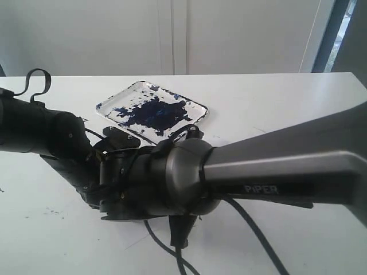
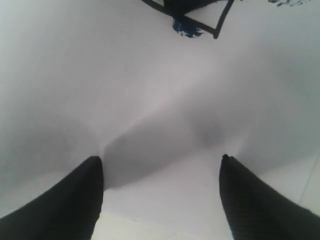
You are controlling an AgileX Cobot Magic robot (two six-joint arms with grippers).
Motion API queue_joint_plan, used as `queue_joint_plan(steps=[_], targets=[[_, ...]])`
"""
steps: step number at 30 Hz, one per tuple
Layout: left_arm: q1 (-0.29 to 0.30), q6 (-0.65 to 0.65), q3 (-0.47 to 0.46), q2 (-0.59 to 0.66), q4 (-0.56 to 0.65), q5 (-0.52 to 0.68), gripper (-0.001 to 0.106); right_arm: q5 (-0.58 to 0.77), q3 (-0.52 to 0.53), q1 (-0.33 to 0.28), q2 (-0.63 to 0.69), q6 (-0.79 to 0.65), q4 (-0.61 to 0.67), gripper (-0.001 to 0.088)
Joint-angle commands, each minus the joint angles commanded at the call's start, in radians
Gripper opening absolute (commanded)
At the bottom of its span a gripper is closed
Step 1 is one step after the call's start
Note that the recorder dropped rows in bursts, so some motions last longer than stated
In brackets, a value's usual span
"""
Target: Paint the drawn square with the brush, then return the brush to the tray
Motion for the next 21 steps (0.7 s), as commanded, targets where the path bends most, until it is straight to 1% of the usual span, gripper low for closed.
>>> queue_joint_plan(steps=[10, 16, 21], targets=[[0.0, -0.003, 0.0, -0.064, 0.0, -0.005, 0.069, 0.0, 0.001, 0.004, -0.075, -0.025, 0.05, 0.0], [0.0, -0.007, 0.0, -0.091, 0.0, 0.016, 0.069, 0.0, 0.004, 0.004, -0.104, -0.069, 0.114, 0.0], [0.0, -0.003, 0.0, -0.107, 0.0, 0.021, 0.069, 0.0, 0.035, 0.004, -0.106, -0.085, 0.108, 0.0]])
